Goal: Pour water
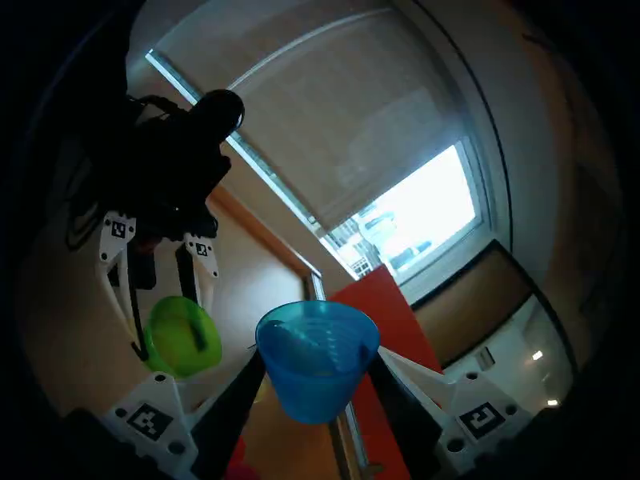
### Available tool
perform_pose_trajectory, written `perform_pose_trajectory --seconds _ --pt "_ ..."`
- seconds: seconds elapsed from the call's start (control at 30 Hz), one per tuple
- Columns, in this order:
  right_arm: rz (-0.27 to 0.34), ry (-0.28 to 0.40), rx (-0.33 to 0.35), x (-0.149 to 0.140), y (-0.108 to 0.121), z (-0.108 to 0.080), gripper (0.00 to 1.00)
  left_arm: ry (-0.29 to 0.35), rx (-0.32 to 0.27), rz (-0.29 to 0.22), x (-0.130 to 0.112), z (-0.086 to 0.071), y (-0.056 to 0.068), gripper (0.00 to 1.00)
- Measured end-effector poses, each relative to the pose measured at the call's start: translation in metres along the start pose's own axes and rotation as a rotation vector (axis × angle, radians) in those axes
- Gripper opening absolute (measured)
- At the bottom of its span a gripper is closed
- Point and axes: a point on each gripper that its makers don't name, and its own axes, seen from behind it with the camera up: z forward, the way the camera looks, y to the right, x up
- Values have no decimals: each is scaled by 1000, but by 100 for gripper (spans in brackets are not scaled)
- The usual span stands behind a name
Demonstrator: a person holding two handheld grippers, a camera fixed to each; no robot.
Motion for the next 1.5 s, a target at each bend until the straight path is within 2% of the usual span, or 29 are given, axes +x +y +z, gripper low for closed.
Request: perform_pose_trajectory --seconds 1.13,1.5 --pt "-105 -20 1 3 2 1 88 34 3 -16 9 -1 -2 82" --pt "-122 -20 -6 5 5 1 88 42 7 -11 9 1 -2 82"
